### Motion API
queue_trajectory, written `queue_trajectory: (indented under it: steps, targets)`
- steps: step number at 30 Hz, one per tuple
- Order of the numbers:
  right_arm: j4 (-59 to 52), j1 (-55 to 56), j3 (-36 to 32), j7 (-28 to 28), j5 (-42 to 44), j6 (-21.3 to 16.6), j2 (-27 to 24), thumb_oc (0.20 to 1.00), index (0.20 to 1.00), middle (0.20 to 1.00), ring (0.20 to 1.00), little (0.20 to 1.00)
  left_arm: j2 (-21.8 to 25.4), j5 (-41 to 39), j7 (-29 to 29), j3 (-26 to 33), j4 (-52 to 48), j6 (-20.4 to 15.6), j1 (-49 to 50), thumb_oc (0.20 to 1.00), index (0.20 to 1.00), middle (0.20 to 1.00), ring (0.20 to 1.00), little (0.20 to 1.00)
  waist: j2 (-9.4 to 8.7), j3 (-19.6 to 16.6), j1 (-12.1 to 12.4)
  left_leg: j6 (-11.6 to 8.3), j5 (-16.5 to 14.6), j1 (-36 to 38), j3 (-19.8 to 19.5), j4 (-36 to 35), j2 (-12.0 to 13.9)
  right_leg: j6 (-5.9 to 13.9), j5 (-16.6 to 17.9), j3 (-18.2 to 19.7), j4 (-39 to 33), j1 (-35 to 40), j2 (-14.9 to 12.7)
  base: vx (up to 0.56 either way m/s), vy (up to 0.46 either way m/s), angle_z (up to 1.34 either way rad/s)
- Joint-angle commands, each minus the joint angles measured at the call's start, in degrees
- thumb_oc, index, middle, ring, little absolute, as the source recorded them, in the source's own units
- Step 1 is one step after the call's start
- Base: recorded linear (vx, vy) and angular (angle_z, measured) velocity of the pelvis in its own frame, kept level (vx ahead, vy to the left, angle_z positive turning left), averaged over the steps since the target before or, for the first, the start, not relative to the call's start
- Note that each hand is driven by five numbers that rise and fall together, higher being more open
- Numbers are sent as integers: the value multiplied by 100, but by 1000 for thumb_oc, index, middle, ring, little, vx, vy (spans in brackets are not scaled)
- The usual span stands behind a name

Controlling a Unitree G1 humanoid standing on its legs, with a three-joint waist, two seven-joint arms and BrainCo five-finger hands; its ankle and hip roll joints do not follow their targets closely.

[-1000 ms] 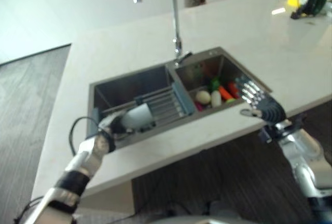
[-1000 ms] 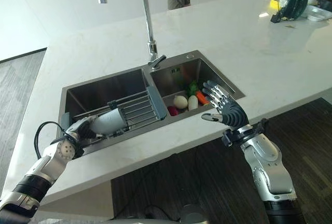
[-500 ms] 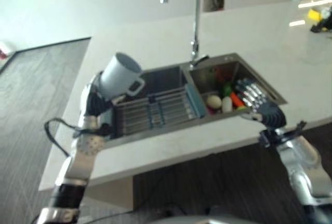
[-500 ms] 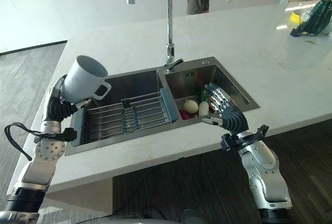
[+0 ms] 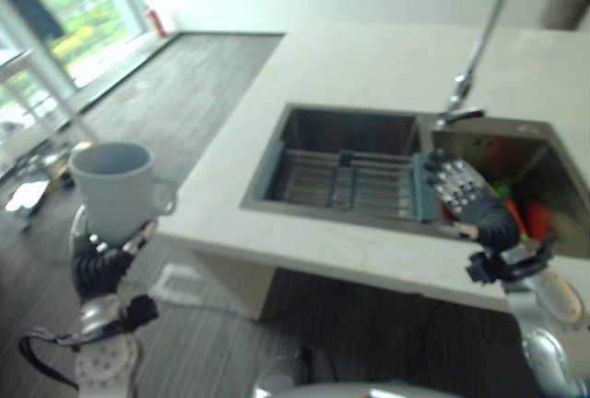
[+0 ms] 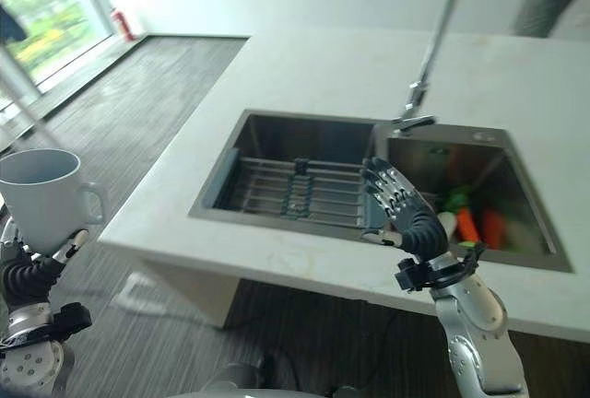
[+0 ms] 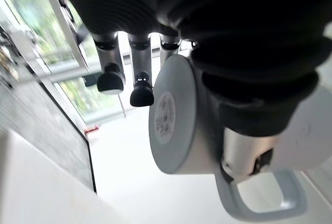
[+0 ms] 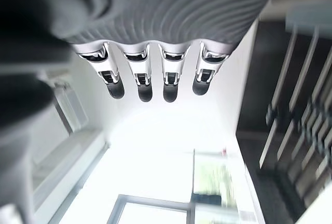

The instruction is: Place the dishes in the dishwasher.

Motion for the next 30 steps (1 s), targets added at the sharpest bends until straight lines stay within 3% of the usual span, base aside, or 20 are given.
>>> queue_trajectory:
  steps: [1, 3, 4, 6, 8, 10, 12, 15, 16, 17, 18, 19, 20, 24, 25, 30]
  targets:
    - [-100, -451, -484, -682, -112, -821, -165, 1000, 1000, 1000, 1000, 1000, 567, -711, -531, 26, -350, -751, -1018, 200, 200, 200, 200, 200, -545, 258, -649, -262, -910, 404, 1824, 1546, 490, 419, 174, -247, -432, 468, -713, -466, 152, 318]
    - [22, -448, -684, -681, -10, -957, -282, 1000, 1000, 1000, 1000, 1000, 590, -856, -569, -38, -357, -936, -1100, 200, 200, 200, 200, 200, -673, 271, -829, -172, -1137, 848, 2223, 1546, 488, 466, 397, -490, -432, 431, -979, -315, 227, 318]
    - [77, -404, -801, -723, -2, -1054, -272, 1000, 1000, 1000, 1000, 1000, 597, -1027, -718, -85, -339, -1016, -1161, 200, 200, 200, 200, 200, -623, 206, -986, -287, -1295, 1132, 2434, 1546, 802, 542, 423, -611, -432, 438, -1051, -258, 303, 203]
    - [142, -399, -905, -751, 13, -1134, -224, 1000, 1000, 1000, 1000, 1000, 602, -1114, -844, -210, -255, -1159, -1244, 200, 200, 200, 200, 200, -531, 133, -1129, -481, -1266, 1316, 2674, 1546, 1239, 595, 528, -887, -432, 467, -1133, -205, 369, 178]
    - [207, -415, -978, -807, -46, -1174, -183, 1000, 1000, 1000, 1000, 1000, 643, -1143, -885, -294, -232, -1233, -1259, 200, 200, 200, 200, 200, -474, 96, -1151, -547, -1408, 1295, 2613, 1546, 1324, 781, 711, -996, -432, 430, -1313, -132, 406, 180]
    - [197, -452, -986, -874, -202, -1203, -69, 1000, 1000, 1000, 1000, 1000, 653, -1223, -970, -246, -294, -1270, -1191, 200, 200, 200, 200, 200, -439, 100, -1090, -543, -1525, 1282, 2606, 1546, 1233, 1034, 1025, -1100, -432, 403, -1635, -106, 480, 80]
    - [156, -505, -905, -872, -349, -1178, 93, 1000, 1000, 1000, 1000, 1000, 665, -1392, -962, -224, -331, -1172, -1184, 200, 200, 200, 200, 200, -452, 111, -998, -477, -1710, 1217, 2406, 1546, 932, 1210, 1421, -1082, -432, 351, -1939, -41, 572, 64]
    - [19, -528, -751, -854, -584, -1079, 337, 1000, 1000, 1000, 1000, 1000, 690, -1252, -781, -240, -405, -992, -1340, 200, 200, 200, 200, 200, -555, 163, -884, -268, -1800, 1001, 2181, 1546, 430, 1221, 1961, -1128, -432, 191, -2352, -105, 531, 60]
    - [-11, -547, -704, -975, -637, -1016, 416, 1000, 1000, 1000, 1000, 1000, 699, -1165, -747, -289, -467, -887, -1420, 200, 200, 200, 200, 200, -554, 159, -878, -180, -1828, 903, 1977, 1546, 275, 1202, 1972, -943, -432, 174, -2302, -22, 523, 57]
    - [-31, -529, -699, -1088, -639, -1006, 458, 1000, 1000, 1000, 1000, 1000, 731, -1072, -737, -376, -475, -841, -1502, 200, 200, 200, 200, 200, -553, 158, -975, -90, -1834, 829, 1752, 1546, 164, 1180, 1904, -508, -432, 95, -2076, 54, 423, 68]
    - [-35, -430, -757, -1190, -622, -1039, 446, 1000, 1000, 1000, 1000, 1000, 792, -1083, -841, -479, -390, -836, -1614, 200, 200, 200, 200, 200, -543, 155, -1132, 32, -1809, 739, 1433, 1546, 39, 1107, 1635, 184, -432, 5, -1622, 88, 271, 162]
    - [-44, -366, -814, -1224, -614, -1047, 416, 1000, 1000, 1000, 1000, 1000, 798, -1105, -932, -531, -320, -821, -1686, 200, 200, 200, 200, 200, -536, 146, -1213, 88, -1744, 665, 1249, 1546, -15, 1032, 1495, 553, -432, -17, -1346, 168, 228, 201]
    - [-14, -289, -936, -1119, -526, -1036, 315, 1000, 1000, 1000, 1000, 1000, 782, -1051, -943, -624, -226, -789, -1769, 200, 200, 200, 200, 200, -547, 128, -1310, 145, -1683, 594, 968, 1546, -85, 961, 1170, 1071, -432, 34, -897, 143, 194, 244]
    - [53, -319, -1044, -639, -90, -1037, 144, 1000, 1000, 1000, 1000, 1000, 720, -709, -582, -671, -221, -699, -1654, 200, 200, 200, 200, 200, -659, 70, -1165, 165, -1670, 568, 897, 1546, -126, 973, 915, 1019, -432, 84, -751, 59, 101, 153]
    - [44, -403, -954, -610, -138, -1057, 167, 1000, 1000, 1000, 1000, 1000, 695, -721, -556, -602, -238, -681, -1570, 200, 200, 200, 200, 200, -680, 67, -1039, 189, -1688, 597, 905, 1546, -153, 980, 1003, 875, -432, 133, -838, -4, -29, 79]
    - [34, -673, -692, -762, -271, -989, 164, 1000, 1000, 1000, 1000, 1000, 695, -728, -469, -523, -257, -684, -1467, 200, 200, 200, 200, 200, -654, 66, -891, 212, -1683, 652, 784, 1546, -157, 966, 868, 789, -432, 229, -832, 12, -76, 7]
